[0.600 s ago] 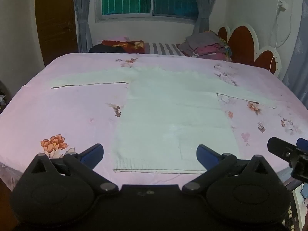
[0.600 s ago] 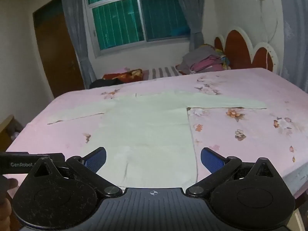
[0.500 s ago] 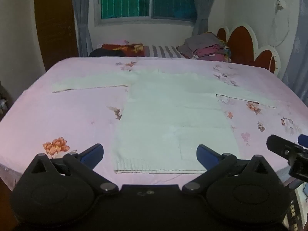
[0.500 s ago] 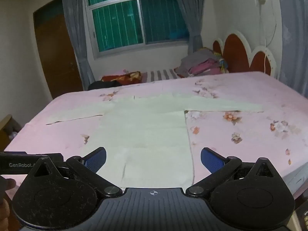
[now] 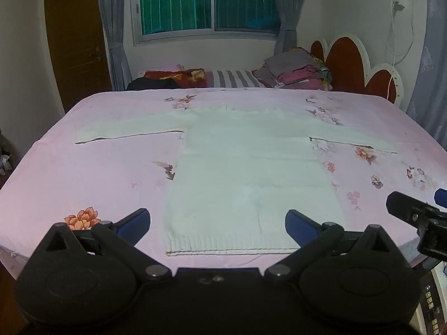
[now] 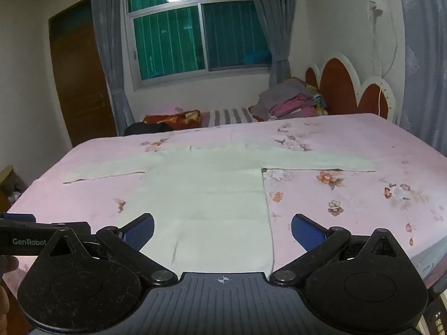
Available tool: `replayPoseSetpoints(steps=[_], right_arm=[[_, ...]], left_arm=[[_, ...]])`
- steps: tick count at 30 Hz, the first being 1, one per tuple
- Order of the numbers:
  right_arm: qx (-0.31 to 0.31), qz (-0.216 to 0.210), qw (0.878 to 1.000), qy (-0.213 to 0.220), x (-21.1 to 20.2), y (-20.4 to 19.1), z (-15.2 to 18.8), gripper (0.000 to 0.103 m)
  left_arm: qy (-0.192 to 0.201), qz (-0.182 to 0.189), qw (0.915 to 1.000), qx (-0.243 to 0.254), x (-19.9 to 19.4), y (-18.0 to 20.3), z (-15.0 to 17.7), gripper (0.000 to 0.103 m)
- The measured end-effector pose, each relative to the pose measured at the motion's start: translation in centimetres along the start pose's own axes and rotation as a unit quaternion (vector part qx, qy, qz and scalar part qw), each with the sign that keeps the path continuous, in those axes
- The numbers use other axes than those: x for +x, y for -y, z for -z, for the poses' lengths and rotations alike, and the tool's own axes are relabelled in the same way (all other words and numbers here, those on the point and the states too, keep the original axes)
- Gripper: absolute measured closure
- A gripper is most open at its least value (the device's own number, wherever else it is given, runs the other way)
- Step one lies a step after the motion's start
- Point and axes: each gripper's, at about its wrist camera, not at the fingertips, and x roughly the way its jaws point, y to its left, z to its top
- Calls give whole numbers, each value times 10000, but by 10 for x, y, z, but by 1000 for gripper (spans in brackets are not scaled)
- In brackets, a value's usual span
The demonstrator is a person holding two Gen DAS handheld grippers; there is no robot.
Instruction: Fold small clothes
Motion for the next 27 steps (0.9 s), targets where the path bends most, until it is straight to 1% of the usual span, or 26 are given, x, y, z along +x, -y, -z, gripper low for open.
replayPoseSetpoints(steps=[27], right_arm=[[-11,-21,10000,-49,4,-2,-5,0]], left_arm=[[-26,-56,10000,4,6,-1,-5,1]])
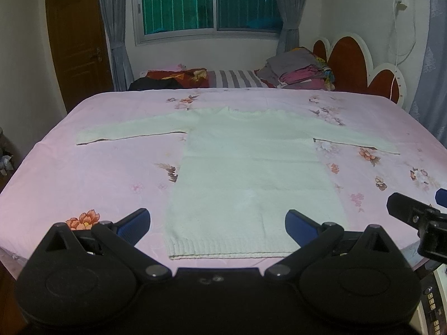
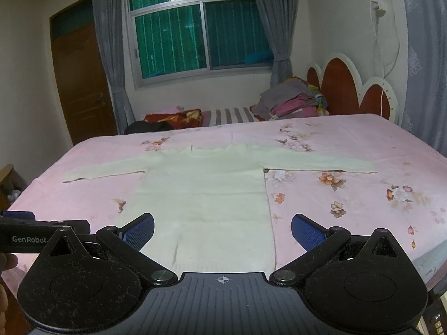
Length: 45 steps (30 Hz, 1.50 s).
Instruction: Fold small clothes
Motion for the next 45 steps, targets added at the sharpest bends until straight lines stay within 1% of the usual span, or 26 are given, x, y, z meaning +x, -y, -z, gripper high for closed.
replayPoseSetpoints(steps=[24,34,45], right_arm=[[64,63,9999,-44,13,5,2,0],[68,98,9999,-91,24,7,-1,0],[117,231,9996,-142,53,14,-8,0]], left_arm=[[-78,-14,10000,-19,11,2,-5,1],[-169,-44,9998,-48,28,0,-11,1],[-265,-71,9996,9,58,2,-24,1]])
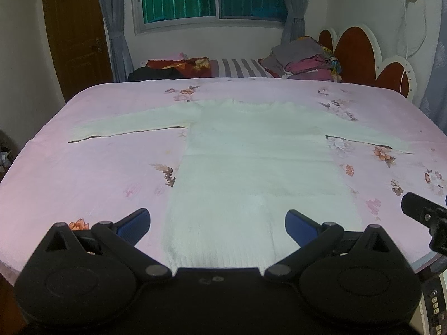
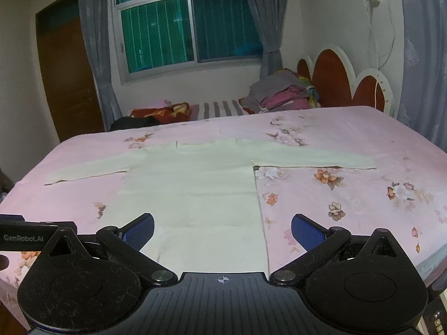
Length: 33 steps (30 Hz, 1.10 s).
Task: Fold small clothes
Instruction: 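Move the right tool to the sweater's sleeve cuff and close on it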
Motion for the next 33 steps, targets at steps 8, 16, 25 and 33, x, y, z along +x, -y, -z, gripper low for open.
replayPoseSetpoints(steps=[8,16,25,33], right_arm=[[82,178,9998,-87,32,6,-9,0],[194,470,9986,-156,74,7,-23,0],[338,839,9958,-113,127,5,-51,0],[536,1009,9934,-74,166,18,-70,0]], left_arm=[[-81,24,10000,3,35,-7,-16,1],[-66,54,9999,73,82,-18,-48,1],[-85,166,9997,154,138,-34,-84,1],[-200,271,9994,62,184,-39,-102,1]])
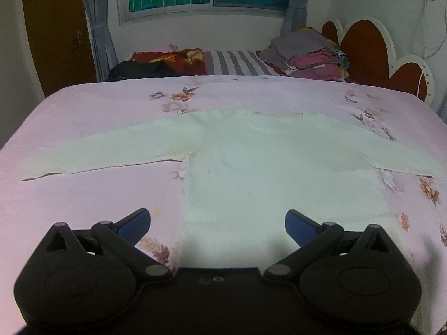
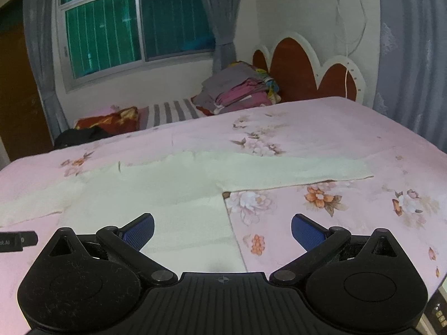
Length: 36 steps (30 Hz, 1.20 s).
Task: Fold small clothes
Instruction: 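Move the right tool to the sweater's sleeve cuff and close on it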
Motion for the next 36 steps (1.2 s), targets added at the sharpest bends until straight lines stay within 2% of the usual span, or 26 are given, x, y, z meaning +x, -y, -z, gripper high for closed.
replayPoseSetpoints(steps=[6,12,21,28,29,30,31,36], right_arm=[[31,112,9999,-30,33,16,-16,0],[148,187,9996,-174,84,58,-31,0],[694,743,9938,-460,162,160,-46,1],[1057,1290,9840,-626,201,232,-48,1],[1103,1361,9823,-659,206,242,-47,5],[1132,1409,9811,-694,212,250,-47,19],[1180,1450,9793,-772,218,259,-47,24],[1750,1499,9690,-888,240,298,-46,24]], left_arm=[[-6,-39,9999,-99,26,7,-13,1],[-72,-230,9992,-321,55,21,-28,1],[-132,-407,9983,-403,94,54,-47,2],[-248,-568,9975,-336,115,78,-53,2],[-254,-590,9974,-330,116,79,-52,2],[-268,-618,9972,-319,117,81,-52,2],[-292,-626,9971,-308,118,82,-52,2],[-318,-694,9968,-253,121,87,-53,2]])
